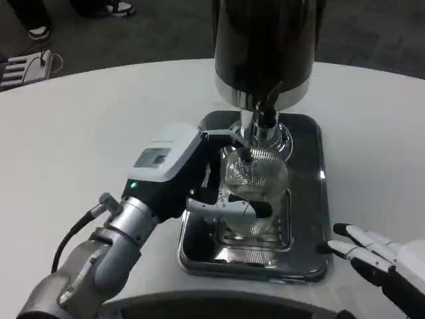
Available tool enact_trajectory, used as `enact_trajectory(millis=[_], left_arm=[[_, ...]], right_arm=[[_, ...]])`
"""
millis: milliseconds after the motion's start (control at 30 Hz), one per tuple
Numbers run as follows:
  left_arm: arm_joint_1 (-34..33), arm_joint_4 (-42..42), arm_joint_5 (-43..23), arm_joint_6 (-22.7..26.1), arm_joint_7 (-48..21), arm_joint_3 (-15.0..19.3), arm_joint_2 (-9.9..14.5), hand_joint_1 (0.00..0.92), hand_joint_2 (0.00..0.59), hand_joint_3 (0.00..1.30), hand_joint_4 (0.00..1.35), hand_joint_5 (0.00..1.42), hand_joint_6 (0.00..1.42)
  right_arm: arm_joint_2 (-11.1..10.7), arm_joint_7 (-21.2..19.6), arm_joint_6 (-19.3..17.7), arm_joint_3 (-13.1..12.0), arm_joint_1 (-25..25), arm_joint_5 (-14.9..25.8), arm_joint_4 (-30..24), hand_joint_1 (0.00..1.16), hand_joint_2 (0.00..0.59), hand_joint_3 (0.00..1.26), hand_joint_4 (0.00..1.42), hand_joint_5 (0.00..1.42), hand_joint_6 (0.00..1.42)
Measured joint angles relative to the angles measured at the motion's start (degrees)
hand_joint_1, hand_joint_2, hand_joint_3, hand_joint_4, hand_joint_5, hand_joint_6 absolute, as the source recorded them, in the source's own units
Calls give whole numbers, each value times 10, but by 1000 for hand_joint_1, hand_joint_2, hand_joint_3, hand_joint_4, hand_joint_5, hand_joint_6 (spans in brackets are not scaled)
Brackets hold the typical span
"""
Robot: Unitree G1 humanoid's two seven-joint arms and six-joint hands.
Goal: Grasp the cup under the faucet to collect the drink, then remove the cup.
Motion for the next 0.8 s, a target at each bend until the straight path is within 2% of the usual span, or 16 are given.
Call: enact_trajectory(millis=[133,367,400,600,800], left_arm=[[-11,0,11,7,2,-14,-5,427,0,899,1038,1201,1400],[-11,-18,15,28,2,-14,-2,343,2,821,962,1146,1398],[-10,-24,16,32,2,-14,1,314,11,779,881,1116,1398],[-2,-51,17,50,0,-13,21,93,32,656,696,965,1293],[11,-73,16,67,-24,-14,32,51,41,610,596,875,1228]], right_arm=[[0,0,-9,-13,13,11,0,489,511,146,12,61,288],[2,-2,-20,-37,27,30,0,488,511,147,12,61,305],[3,-3,-21,-39,28,33,1,488,511,147,12,61,306],[9,-4,-28,-45,30,42,6,488,511,156,12,72,331],[10,-4,-31,-53,30,51,9,487,511,156,12,85,357]])
